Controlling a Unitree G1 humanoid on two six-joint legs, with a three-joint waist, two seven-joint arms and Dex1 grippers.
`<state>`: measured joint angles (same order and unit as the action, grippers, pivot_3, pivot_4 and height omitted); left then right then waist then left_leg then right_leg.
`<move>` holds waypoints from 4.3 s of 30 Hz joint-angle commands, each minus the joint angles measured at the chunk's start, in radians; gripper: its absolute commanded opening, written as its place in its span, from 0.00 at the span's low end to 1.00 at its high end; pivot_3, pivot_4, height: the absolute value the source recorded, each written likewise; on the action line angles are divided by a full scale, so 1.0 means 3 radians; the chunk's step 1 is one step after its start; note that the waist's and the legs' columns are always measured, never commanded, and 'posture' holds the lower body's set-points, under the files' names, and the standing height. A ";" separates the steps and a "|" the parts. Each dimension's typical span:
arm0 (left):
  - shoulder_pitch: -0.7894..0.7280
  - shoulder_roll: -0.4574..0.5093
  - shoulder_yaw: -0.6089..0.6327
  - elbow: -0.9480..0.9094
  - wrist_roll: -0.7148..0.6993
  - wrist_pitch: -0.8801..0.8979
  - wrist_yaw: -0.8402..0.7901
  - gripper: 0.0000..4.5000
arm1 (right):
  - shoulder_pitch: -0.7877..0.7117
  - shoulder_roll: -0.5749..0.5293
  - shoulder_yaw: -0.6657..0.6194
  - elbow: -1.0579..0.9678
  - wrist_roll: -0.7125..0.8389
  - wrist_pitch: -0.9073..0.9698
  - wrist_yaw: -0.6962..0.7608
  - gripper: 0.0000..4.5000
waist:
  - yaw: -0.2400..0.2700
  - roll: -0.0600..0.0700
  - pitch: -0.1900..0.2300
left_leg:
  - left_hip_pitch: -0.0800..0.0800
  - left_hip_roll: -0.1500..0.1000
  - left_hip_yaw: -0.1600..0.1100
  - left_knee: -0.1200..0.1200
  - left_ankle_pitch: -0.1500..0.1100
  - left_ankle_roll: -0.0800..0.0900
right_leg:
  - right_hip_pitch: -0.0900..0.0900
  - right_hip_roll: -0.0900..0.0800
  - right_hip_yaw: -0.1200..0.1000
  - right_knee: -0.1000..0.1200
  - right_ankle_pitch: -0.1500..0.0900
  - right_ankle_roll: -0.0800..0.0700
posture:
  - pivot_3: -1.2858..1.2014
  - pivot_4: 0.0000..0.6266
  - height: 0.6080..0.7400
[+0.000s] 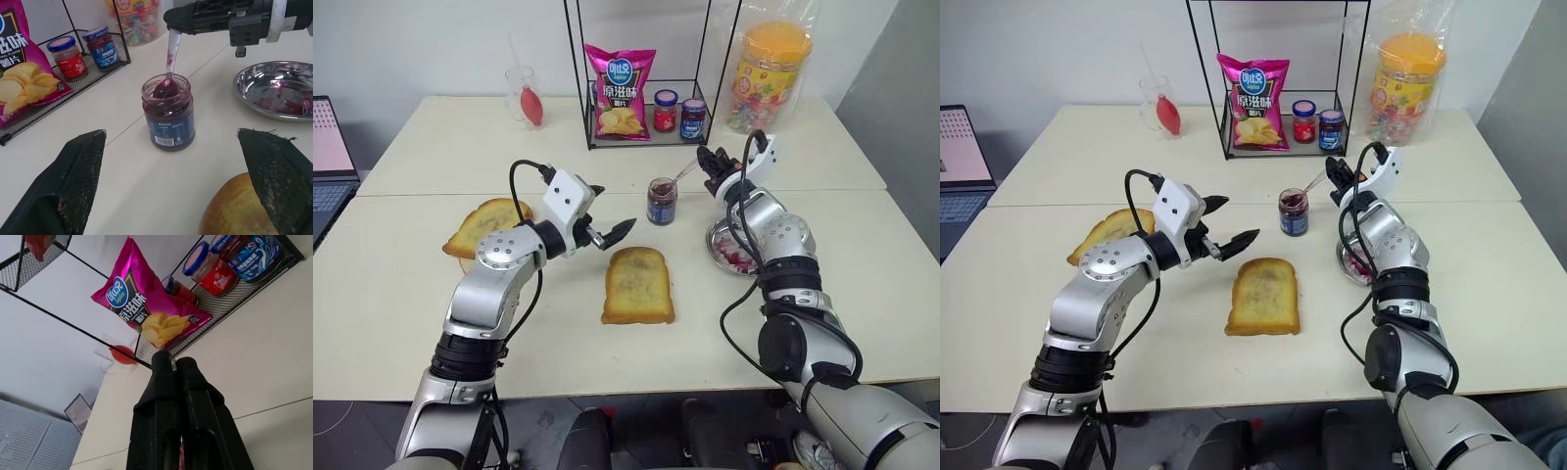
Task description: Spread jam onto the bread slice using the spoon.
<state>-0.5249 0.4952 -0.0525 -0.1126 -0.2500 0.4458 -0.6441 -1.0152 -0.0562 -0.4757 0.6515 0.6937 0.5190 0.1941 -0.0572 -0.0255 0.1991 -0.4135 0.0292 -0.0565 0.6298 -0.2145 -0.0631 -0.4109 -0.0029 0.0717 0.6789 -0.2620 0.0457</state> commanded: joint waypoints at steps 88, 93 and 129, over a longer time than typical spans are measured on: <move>0.1980 0.0807 0.0703 -0.1510 -0.0480 -0.0238 -0.0813 1.00 | 0.1537 0.0152 0.0894 -0.2860 0.1219 0.1497 -0.0379 0.01 | 0.0004 0.0000 0.0000 | -0.0007 0.0004 0.0000 -0.0001 0.0002 0.0003 | -0.0012 0.0002 0.0000 0.0002 -0.0017 -0.0014 | 0.52 0.24 1.00; 0.2012 0.0804 0.0677 -0.1459 -0.0428 -0.0326 -0.0816 1.00 | 0.1573 0.0018 0.1064 -0.2790 0.0925 0.1288 -0.0183 0.01 | 0.0002 0.0000 -0.0001 | -0.0005 0.0004 0.0001 -0.0001 0.0006 0.0009 | -0.0011 0.0002 0.0001 0.0002 -0.0021 -0.0002 | 0.52 0.24 1.00; 0.2144 0.0803 0.0610 -0.1065 -0.0179 -0.0911 -0.0834 1.00 | 0.1905 -0.0022 0.1678 -0.3256 0.0291 0.0903 0.0355 0.01 | 0.0000 -0.0002 -0.0002 | -0.0006 0.0006 0.0001 -0.0003 0.0005 0.0009 | -0.0013 0.0003 0.0000 0.0004 -0.0024 -0.0003 | 0.52 0.24 1.00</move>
<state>0.1281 0.7369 0.1260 -0.4176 -0.3003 0.1741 -0.9037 -0.4490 -0.0800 0.0249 -0.3213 0.7694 0.7951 0.3077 -0.0573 -0.0262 0.1986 -0.4153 0.0309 -0.0564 0.6290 -0.2128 -0.0603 -0.4149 -0.0021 0.0718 0.6803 -0.2690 0.0447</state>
